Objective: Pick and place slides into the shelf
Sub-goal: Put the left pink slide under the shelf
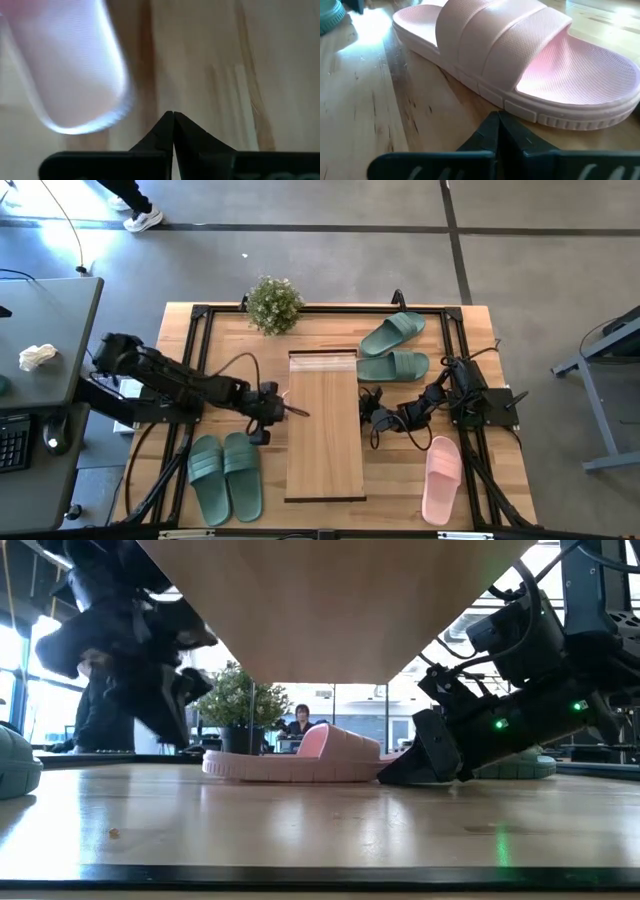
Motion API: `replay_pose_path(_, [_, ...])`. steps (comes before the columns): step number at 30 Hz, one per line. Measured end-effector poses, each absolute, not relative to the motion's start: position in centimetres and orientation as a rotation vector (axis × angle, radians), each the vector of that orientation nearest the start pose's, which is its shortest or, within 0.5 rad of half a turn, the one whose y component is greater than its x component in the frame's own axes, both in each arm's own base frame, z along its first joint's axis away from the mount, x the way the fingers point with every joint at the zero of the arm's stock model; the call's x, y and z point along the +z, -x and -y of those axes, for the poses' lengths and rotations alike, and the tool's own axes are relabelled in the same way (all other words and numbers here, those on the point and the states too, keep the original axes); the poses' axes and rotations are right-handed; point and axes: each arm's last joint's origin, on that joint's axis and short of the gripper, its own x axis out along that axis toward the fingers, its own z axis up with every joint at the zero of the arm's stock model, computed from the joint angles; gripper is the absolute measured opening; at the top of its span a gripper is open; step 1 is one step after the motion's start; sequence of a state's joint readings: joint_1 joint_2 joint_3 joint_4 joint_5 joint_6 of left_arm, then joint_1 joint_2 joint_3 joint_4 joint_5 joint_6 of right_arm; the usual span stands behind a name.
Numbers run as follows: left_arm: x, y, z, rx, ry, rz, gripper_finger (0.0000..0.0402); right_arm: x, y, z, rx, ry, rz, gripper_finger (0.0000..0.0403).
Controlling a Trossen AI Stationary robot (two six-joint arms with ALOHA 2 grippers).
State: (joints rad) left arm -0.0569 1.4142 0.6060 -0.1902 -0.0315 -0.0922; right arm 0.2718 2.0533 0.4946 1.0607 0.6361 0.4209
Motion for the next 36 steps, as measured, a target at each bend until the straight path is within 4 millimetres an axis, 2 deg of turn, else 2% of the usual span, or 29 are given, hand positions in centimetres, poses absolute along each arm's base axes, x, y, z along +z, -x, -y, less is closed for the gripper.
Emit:
replay_pose_path(11, [11.7, -25.9, 1.0, 0.094, -0.007, -1.025, 0.0, 5.0, -28.0, -6.0, -0.443, -0.199, -0.363, 0.0])
replay_pose_path(26, [11.5, -25.9, 0.5, 0.279, -0.104, -1.011, 0.0, 5.0, -28.0, -6.0, -0.435, -0.203, -0.362, 0.0])
replay_pose_path(36, [11.8, -25.7, 0.5, 0.284, -0.107, -1.013, 0.0, 5.0, -28.0, -6.1, -0.427, -0.206, -0.364, 0.0])
